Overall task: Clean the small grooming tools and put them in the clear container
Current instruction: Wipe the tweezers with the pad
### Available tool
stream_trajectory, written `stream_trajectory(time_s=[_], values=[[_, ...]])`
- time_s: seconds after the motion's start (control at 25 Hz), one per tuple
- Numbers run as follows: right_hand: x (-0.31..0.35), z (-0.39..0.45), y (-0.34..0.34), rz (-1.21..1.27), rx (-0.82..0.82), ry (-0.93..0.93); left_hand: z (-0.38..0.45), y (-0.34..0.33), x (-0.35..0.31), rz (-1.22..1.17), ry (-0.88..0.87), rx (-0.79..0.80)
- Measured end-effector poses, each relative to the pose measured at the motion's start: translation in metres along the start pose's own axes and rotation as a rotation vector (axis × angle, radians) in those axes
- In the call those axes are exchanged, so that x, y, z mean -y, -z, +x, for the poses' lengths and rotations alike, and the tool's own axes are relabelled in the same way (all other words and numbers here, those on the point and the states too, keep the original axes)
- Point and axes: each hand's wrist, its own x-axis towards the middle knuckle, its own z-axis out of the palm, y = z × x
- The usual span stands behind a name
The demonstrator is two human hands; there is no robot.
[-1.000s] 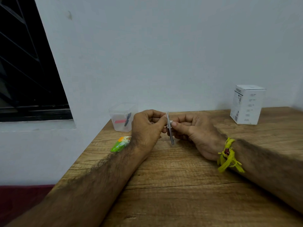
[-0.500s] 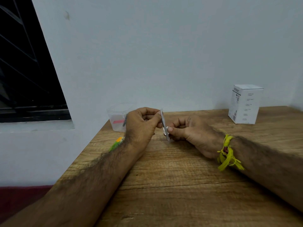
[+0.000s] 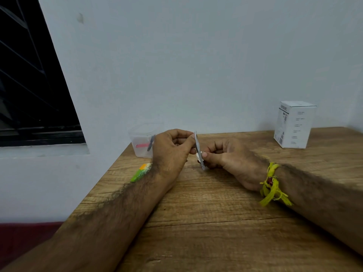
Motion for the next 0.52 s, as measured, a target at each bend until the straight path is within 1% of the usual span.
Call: stream_trajectory(time_s=[0.16, 0.32, 0.44, 0.52], values=[[-0.0004, 0.0002, 0.0, 0.018, -0.028, 0.008, -0.001, -0.0002, -0.0005, -0.014, 0.008, 0.007], [0.0003, -0.0003, 0.0019, -0.016, 0.016, -0.006, -0.0003, -0.0006, 0.0001, -0.012, 0.004, -0.017], [-0.0002, 0.0, 0.001, 0.01, -0.013, -0.002, -0.0003, -0.0005, 0.0008, -0.015, -0.003, -0.01], [0.0, 0.0002, 0.0018, -0.006, 0.0, -0.007, 0.0003, -0.0005, 0.0012, -0.002, -0.013, -0.012]])
